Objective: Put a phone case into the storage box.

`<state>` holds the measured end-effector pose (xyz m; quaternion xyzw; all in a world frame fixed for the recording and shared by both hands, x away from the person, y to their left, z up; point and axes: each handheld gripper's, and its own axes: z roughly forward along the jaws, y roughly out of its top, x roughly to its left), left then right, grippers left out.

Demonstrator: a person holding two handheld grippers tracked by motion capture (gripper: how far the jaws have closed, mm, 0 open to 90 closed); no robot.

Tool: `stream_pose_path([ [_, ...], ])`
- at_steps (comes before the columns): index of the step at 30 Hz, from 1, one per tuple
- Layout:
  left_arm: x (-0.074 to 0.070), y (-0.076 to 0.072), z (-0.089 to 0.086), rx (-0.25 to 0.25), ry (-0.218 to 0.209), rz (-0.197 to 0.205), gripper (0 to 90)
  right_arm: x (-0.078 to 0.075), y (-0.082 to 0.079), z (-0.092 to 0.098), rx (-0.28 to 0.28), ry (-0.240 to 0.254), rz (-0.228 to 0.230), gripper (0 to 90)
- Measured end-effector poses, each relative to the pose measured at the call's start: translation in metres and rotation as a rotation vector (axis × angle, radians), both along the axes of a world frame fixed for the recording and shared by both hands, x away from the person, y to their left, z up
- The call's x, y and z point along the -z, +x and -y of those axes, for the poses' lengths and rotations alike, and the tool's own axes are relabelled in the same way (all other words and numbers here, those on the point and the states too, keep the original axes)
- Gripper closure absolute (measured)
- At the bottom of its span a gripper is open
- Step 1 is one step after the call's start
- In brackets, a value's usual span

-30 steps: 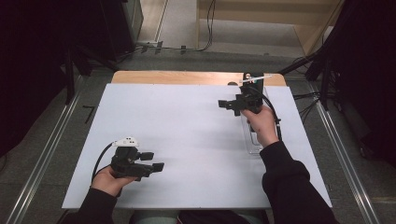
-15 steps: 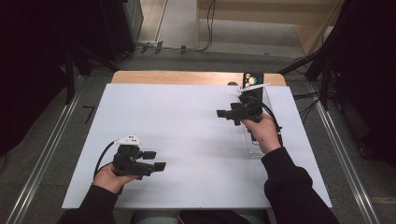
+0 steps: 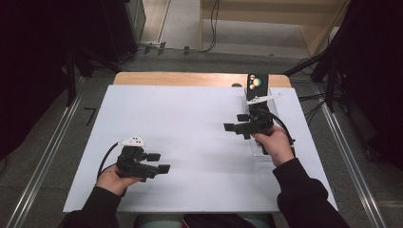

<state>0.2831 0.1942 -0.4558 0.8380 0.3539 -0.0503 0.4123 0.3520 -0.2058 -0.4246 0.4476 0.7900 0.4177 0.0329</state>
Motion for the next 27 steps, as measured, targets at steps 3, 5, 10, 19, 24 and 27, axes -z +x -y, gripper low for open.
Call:
stream_pose_path([
  [3, 0.000, 0.000, -0.001, 0.000, -0.001, 0.001, 29.8, 0.001, -0.010, -0.001, -0.025, -0.015, 0.010, 19.5],
  [5, 0.000, 0.000, -0.001, 0.001, -0.003, -0.001, 29.8, 0.002, -0.015, -0.001, -0.031, -0.009, 0.013, 19.5],
  [10, -0.001, 0.000, -0.001, 0.006, -0.003, 0.001, 29.8, 0.003, -0.026, -0.002, -0.048, -0.014, 0.018, 19.5],
  [19, -0.002, -0.002, 0.001, 0.026, -0.009, -0.004, 29.8, 0.015, -0.049, -0.004, -0.088, -0.049, 0.015, 19.5],
  [24, -0.001, -0.003, 0.003, 0.042, -0.014, -0.005, 29.8, 0.023, -0.058, -0.003, -0.103, -0.055, 0.011, 19.5],
  [27, -0.001, -0.004, 0.004, 0.051, -0.009, -0.001, 29.8, 0.027, -0.063, -0.001, -0.107, -0.051, 0.004, 19.5],
])
